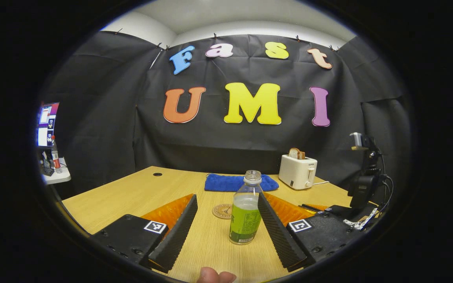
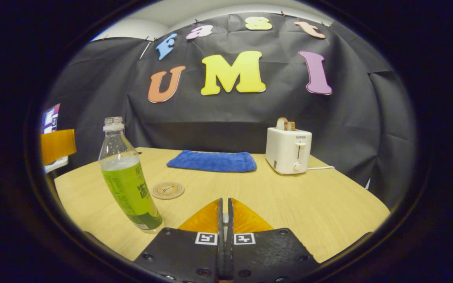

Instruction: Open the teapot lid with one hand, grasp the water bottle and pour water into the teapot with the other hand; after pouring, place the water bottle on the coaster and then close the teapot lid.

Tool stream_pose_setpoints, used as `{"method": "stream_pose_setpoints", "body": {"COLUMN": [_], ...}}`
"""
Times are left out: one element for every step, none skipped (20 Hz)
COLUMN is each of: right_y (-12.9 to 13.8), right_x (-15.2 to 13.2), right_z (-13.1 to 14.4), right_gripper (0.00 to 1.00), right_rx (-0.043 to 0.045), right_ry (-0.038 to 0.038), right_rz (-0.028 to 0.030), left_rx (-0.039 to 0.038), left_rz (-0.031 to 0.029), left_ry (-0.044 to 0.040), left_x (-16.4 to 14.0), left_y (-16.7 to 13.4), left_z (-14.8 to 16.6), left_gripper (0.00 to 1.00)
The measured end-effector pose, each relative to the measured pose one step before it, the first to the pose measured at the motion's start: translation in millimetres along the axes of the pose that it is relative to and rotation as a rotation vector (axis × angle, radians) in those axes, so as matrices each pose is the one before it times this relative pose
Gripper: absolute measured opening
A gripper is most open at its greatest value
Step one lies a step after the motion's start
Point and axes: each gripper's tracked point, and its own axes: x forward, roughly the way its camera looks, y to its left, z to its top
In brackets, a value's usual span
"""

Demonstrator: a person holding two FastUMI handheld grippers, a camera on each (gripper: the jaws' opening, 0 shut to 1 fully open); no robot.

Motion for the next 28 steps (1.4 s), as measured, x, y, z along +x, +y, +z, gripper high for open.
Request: {"method": "stream_pose_setpoints", "body": {"right_y": [2.93, 1.09, 0.12, 0.18, -0.63, -1.39, -1.74, -2.27, -2.90, -2.90, -4.89, -4.50, -3.72, -2.15, -2.60, -3.92, -3.87, -3.05, -3.04, -3.37, -3.19, -3.38, -2.58, -2.82, -1.70, -0.77, -1.56, -1.32], "right_x": [-1.83, -1.35, -1.68, -1.38, -1.98, -2.12, -2.10, -3.02, -2.73, -3.17, -2.80, -2.95, -3.01, -2.42, -2.98, -2.63, -2.81, -2.58, -1.79, -2.90, -2.47, -0.63, -0.73, 0.41, -0.31, -0.30, 0.11, -0.07], "right_z": [5.35, 4.69, 4.77, 5.33, 3.26, 3.92, 3.13, 3.66, 1.91, 1.81, 1.75, 1.81, 0.10, 0.59, 0.52, 1.21, 0.48, 0.05, -0.45, -0.71, 0.63, -0.37, 0.87, -0.44, 0.09, -1.30, -0.75, -2.38], "right_gripper": [0.00, 0.00, 0.00, 0.00, 0.00, 0.01, 0.01, 0.01, 0.01, 0.01, 0.00, 0.00, 0.00, 0.00, 0.00, 0.01, 0.01, 0.00, 0.00, 0.01, 0.01, 0.00, 0.00, 0.00, 0.00, 0.00, 0.00, 0.01], "right_rx": [0.00231, 0.00247, 0.00138, -0.00407, -0.00404, -0.00111, 0.00075, 0.00278, 0.00056, -0.00278, -0.00502, -0.00466, 0.00064, 0.00347, 0.00315, 0.00078, 0.00119, 0.00217, 0.00343, 0.00027, -0.00085, -0.00139, -0.00274, -0.00064, 0.00274, 0.00323, 0.00094, -0.00029], "right_ry": [-0.01264, -0.00579, -0.00855, -0.00845, -0.00570, -0.00480, -0.00338, -0.00430, -0.00333, -0.00317, -0.00602, -0.00684, -0.00406, -0.00153, -0.00363, -0.00489, -0.00362, 0.00083, 0.00131, 0.00229, -0.00109, -0.00141, -0.00113, -0.00083, -0.00134, 0.00282, 0.00389, 0.00484], "right_rz": [0.01228, 0.00955, 0.00804, 0.00298, 0.00297, 0.00346, 0.00105, 0.00109, -0.00111, -0.00031, -0.00427, -0.00567, -0.00105, 0.00126, 0.00023, -0.00244, -0.00392, -0.00164, -0.00066, -0.00230, -0.00275, -0.00434, -0.00356, -0.00382, -0.00104, -0.00078, 0.00039, -0.00109], "left_rx": [-0.00423, -0.00658, -0.00817, -0.00806, -0.00472, 0.00268, 0.00604, 0.00552, 0.00723, 0.00259, -0.00286, -0.00601, -0.00214, 0.00405, 0.00558, 0.00497, 0.00539, 0.00774, 0.00623, 0.00249, 0.00539, 0.00814, 0.00647, 0.00858, 0.00811, 0.00320, 0.00163, 0.00379], "left_rz": [-0.00135, -0.00312, -0.00711, -0.01259, -0.01610, -0.00767, -0.00454, -0.00676, -0.00441, 0.00721, 0.00367, 0.00116, -0.00918, 0.00121, 0.00702, 0.00124, 0.00541, 0.00739, 0.00319, 0.00467, 0.00391, 0.00631, -0.00001, -0.00142, 0.00349, 0.00010, -0.00128, -0.00002], "left_ry": [0.00548, 0.00569, 0.00658, 0.00453, 0.00447, 0.00507, 0.00949, 0.01220, 0.00727, 0.00620, 0.01361, 0.01318, 0.00835, 0.00929, -0.00313, -0.00359, -0.00837, -0.00191, 0.00345, 0.00437, 0.00345, 0.00633, 0.00560, 0.00962, 0.01056, 0.00860, 0.00679, 0.00068], "left_x": [0.77, -0.28, -0.27, 0.69, 0.76, 1.63, 1.62, 1.89, 1.44, 2.36, 2.50, 3.18, 2.64, 3.03, 3.83, 2.21, 1.95, 3.49, 4.41, 3.00, 2.87, 2.77, 3.38, 4.01, 2.24, 2.15, 1.90, 0.12], "left_y": [-0.96, -1.52, -3.13, -5.13, -6.35, -3.67, -2.60, -2.99, -1.93, 3.13, 0.66, -1.87, -2.89, -0.78, 0.31, -1.55, -0.07, 0.56, -0.97, 0.79, 0.12, -0.08, -0.97, -0.42, -0.22, -0.60, -1.20, -1.04], "left_z": [-1.82, -1.27, -2.46, -1.73, -2.84, -3.38, -4.11, -4.77, -5.20, -3.56, -5.40, -5.47, -4.83, -3.41, 0.90, 0.69, 1.93, -0.44, -2.01, -1.94, -1.52, -3.23, -2.26, -2.64, -2.64, -2.40, -1.42, -1.03], "left_gripper": [0.96, 0.96, 0.97, 0.97, 0.97, 0.97, 0.97, 0.97, 0.97, 0.97, 0.97, 0.97, 0.97, 0.97, 0.97, 0.98, 0.97, 0.97, 0.97, 0.97, 0.97, 0.97, 0.97, 0.97, 0.97, 0.97, 0.97, 0.97]}}
